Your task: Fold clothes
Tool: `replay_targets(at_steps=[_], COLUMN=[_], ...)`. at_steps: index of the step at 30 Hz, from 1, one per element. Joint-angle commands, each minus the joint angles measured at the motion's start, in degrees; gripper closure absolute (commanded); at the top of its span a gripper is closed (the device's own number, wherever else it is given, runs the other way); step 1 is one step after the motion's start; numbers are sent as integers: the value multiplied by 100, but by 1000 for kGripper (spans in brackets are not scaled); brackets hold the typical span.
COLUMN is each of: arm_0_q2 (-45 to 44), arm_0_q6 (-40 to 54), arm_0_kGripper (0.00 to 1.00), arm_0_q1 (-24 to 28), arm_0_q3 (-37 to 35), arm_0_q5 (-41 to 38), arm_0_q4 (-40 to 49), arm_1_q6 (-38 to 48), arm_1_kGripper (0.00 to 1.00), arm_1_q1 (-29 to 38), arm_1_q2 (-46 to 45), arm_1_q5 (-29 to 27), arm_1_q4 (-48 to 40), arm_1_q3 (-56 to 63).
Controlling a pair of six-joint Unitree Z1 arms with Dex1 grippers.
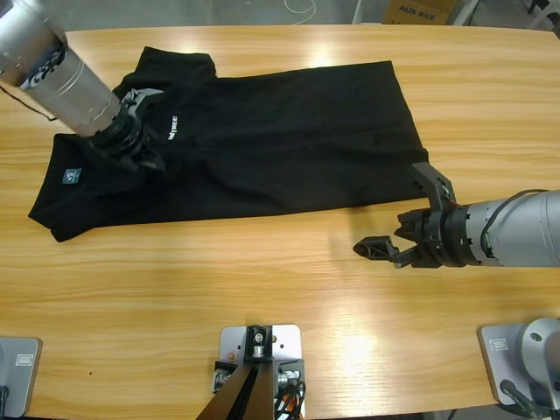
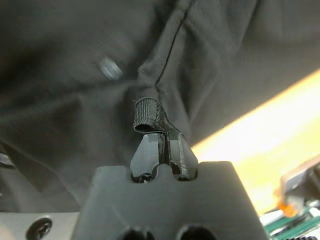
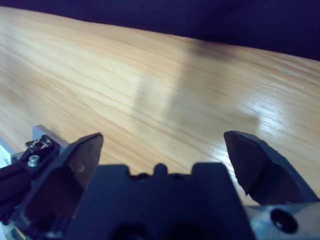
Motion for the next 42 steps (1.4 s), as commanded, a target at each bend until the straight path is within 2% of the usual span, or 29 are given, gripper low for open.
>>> replay_targets(at_steps=[1, 12, 19, 26, 36, 41, 42], arm_0_q2=[-314, -319, -377, -407, -375, -370, -363], arm_0_q6=[91, 62, -98, 128, 1317, 1401, 1376], arm_0_kGripper=[1000, 1000, 1000, 1000, 1000, 1000, 783], arm_0_q1=[-356, -318, -277, -262, -383, -383, -383], arm_0_q3=[780, 597, 258, 608, 1397, 1355, 1293], arm_0_q5=[94, 396, 80, -652, -1089, -1216, -1267], arm_0_q4=[-336, -336, -461, -1113, -737, -727, -739], arm_1_q6=[53, 71, 71, 71, 71, 71, 71], arm_1_kGripper=[9, 9, 9, 9, 4, 4, 4], arm_1_q1=[59, 124, 155, 155, 159, 178, 182], arm_1_q2=[308, 306, 310, 361, 640, 651, 644], arm_1_q5=[174, 220, 211, 209, 229, 229, 229], arm_1_q4=[-157, -168, -201, -252, -432, -447, -447], arm_1_q3=[158, 184, 202, 211, 237, 237, 237])
